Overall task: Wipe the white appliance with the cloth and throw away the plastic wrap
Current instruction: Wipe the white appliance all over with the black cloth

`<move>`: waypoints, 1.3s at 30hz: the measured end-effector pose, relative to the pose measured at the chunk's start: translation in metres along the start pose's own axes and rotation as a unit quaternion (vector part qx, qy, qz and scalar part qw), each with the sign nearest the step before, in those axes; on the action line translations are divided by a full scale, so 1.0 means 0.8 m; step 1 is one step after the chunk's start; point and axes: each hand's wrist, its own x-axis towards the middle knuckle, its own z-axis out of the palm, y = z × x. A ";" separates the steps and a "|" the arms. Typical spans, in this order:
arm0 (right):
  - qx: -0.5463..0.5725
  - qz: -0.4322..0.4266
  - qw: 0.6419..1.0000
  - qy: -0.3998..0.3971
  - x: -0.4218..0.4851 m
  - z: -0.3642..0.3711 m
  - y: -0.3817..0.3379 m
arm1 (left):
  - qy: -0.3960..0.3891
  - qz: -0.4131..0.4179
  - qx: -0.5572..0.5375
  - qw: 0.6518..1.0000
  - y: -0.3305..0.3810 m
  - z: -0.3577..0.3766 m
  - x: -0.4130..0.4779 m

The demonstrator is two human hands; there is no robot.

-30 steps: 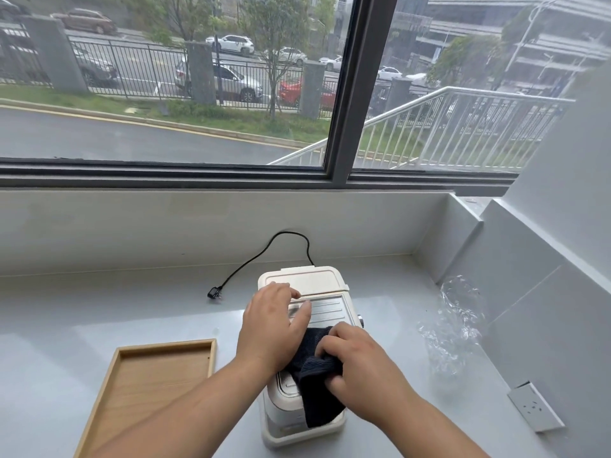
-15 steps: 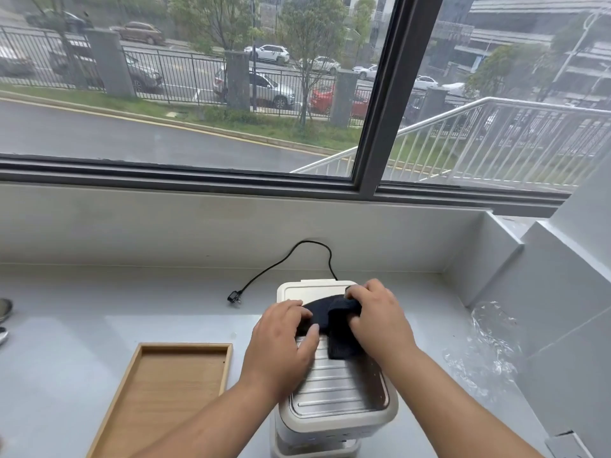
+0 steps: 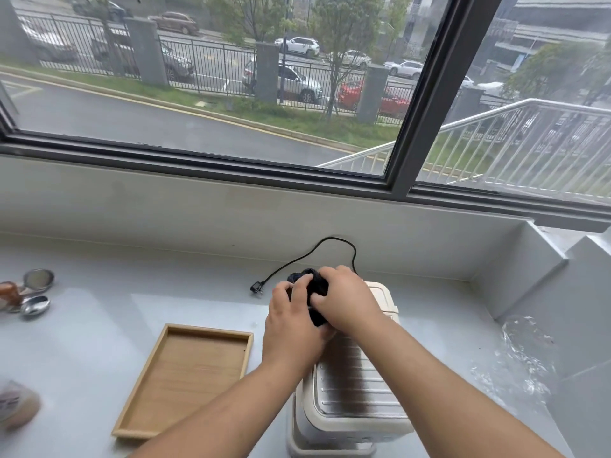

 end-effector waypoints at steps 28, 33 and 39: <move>-0.052 -0.037 0.994 0.093 -0.069 0.042 0.048 | -0.197 -0.139 -0.013 0.970 -0.141 0.037 0.049; -0.053 -0.030 0.994 0.087 -0.068 0.043 0.048 | -0.224 -0.142 0.054 0.963 -0.171 0.073 0.055; -0.056 -0.029 0.994 0.088 -0.067 0.045 0.051 | -0.212 -0.125 0.164 0.955 -0.196 0.103 0.061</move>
